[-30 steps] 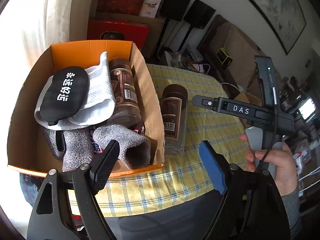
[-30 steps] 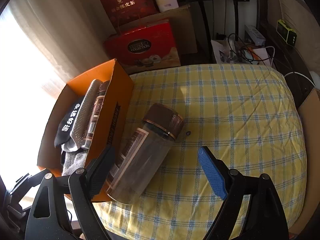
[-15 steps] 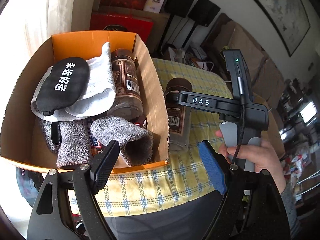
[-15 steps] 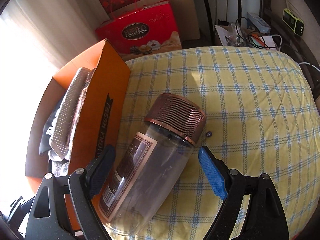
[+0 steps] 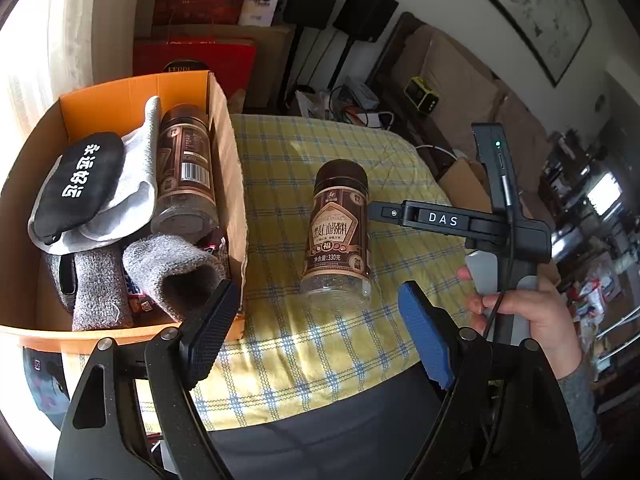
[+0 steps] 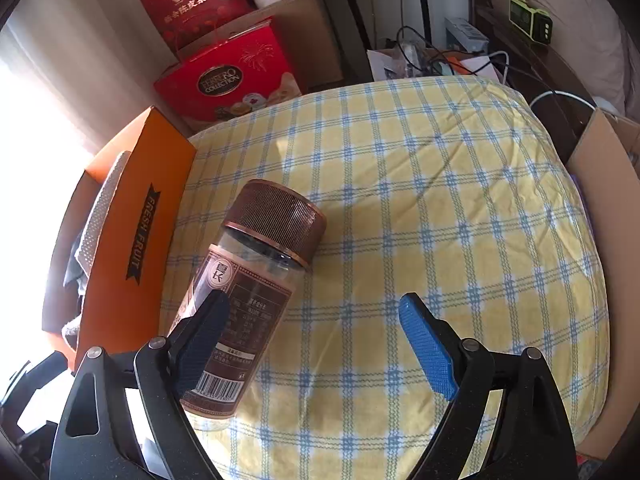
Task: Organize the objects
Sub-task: 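Withdraw both tools and lower them around the brown-capped coffee jar, then close both tools on the coffee jar body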
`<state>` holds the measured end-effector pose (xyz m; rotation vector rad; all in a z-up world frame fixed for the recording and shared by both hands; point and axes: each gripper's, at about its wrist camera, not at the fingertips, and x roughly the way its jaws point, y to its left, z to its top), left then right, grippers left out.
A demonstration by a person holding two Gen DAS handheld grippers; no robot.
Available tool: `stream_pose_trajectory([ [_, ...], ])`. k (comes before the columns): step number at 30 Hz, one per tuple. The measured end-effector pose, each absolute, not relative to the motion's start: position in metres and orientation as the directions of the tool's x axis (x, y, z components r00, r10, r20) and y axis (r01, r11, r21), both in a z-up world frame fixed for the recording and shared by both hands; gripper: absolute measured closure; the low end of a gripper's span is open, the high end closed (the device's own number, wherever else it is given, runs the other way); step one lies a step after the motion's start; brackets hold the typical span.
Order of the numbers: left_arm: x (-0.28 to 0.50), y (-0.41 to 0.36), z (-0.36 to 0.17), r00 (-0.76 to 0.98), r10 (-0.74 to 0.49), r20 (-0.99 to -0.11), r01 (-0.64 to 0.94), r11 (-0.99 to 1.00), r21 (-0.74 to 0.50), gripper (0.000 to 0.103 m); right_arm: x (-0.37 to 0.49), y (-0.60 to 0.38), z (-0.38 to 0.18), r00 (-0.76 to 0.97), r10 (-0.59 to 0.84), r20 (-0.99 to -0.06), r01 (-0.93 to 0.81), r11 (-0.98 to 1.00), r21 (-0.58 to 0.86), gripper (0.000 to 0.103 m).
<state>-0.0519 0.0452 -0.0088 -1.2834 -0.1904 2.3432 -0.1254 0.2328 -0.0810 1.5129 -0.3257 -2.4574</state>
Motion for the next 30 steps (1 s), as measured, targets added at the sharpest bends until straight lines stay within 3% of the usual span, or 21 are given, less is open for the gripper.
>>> stream_pose_trajectory([
  [6,-0.052,0.092,-0.02,-0.439,0.433,-0.787,-0.396,-0.88,-0.263,0.023,-0.13,0.247,-0.079,-0.46,-0.416,-0.785,0.043,-0.893,0.448,0.015],
  [16,-0.058,0.112,-0.033,-0.433,0.397,-0.81,-0.385,-0.893,-0.232,0.023,-0.146,0.23,-0.087,-0.426,-0.41,-0.806,0.102,-0.907,0.408,0.014],
  [26,-0.077,0.133,-0.058,-0.384,0.389,-0.837,-0.385,-0.892,-0.238,0.023,-0.13,0.277,-0.097,-0.428,-0.376,-0.822,0.022,-0.913,0.407,0.014],
  [30,-0.084,0.138,-0.069,-0.404,0.342,-0.849,-0.374,-0.908,-0.188,0.041,-0.131,0.28,-0.098,-0.418,-0.363,-0.833,0.01,-0.918,0.396,0.015],
])
